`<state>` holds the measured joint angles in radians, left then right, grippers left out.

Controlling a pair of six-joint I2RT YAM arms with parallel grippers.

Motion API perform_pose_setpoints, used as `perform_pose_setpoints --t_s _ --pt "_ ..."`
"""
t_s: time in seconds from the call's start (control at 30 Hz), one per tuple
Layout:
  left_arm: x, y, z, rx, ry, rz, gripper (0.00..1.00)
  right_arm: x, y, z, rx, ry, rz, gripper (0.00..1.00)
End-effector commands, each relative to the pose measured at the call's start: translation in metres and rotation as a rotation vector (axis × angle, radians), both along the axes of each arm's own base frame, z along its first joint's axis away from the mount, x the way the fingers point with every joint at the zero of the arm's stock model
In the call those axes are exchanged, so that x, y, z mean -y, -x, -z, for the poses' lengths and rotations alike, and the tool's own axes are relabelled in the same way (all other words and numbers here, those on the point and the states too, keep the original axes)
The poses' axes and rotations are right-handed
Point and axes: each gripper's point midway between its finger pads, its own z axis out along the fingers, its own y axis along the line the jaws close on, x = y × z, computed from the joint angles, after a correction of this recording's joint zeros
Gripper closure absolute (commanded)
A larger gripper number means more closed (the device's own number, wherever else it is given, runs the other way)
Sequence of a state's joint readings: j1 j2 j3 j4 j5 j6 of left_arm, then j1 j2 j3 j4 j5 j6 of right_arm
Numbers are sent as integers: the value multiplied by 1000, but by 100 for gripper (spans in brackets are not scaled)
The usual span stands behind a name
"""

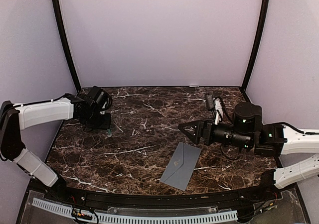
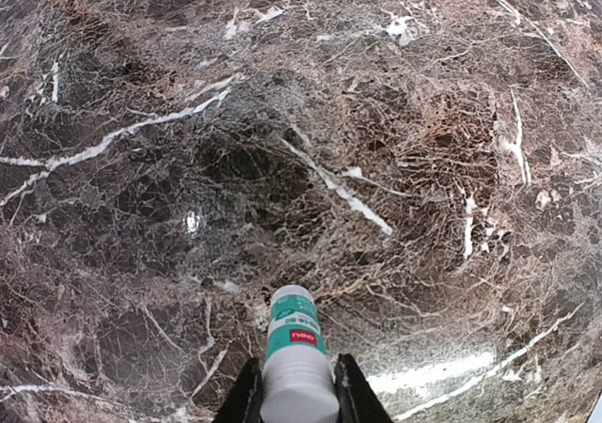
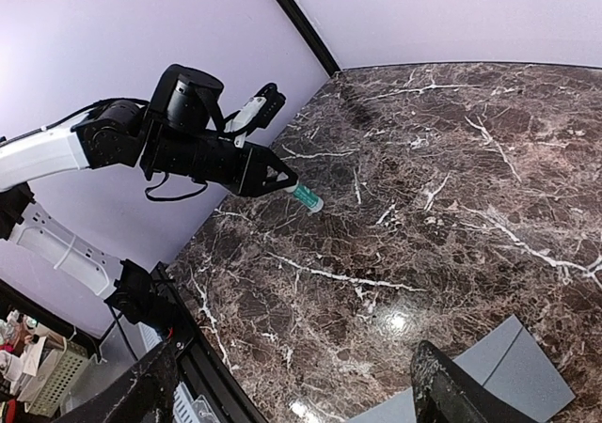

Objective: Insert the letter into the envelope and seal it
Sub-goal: Place the solid glue at the center of the board.

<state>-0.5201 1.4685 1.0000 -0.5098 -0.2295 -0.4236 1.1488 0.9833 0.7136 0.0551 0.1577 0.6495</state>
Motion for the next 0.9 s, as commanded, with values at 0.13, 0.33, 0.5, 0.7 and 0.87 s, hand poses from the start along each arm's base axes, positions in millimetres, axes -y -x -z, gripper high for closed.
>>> perform_pose_setpoints --t_s 0.13,0.33,0.5,0.7,0.87 --pt "2 -8 -2 11 -11 14 81 4 -5 -4 3 -26 31 17" --pt "3 -7 2 0 -5 13 69 4 -4 -4 0 -28 26 17" --pt "5 -5 4 -9 10 13 56 3 -4 -3 -2 -24 26 17" --pt "10 -4 -9 16 53 27 33 1 -3 -2 -7 -16 19 16" --pt "16 -6 -32 82 102 50 18 0 -7 0 -6 29 33 10"
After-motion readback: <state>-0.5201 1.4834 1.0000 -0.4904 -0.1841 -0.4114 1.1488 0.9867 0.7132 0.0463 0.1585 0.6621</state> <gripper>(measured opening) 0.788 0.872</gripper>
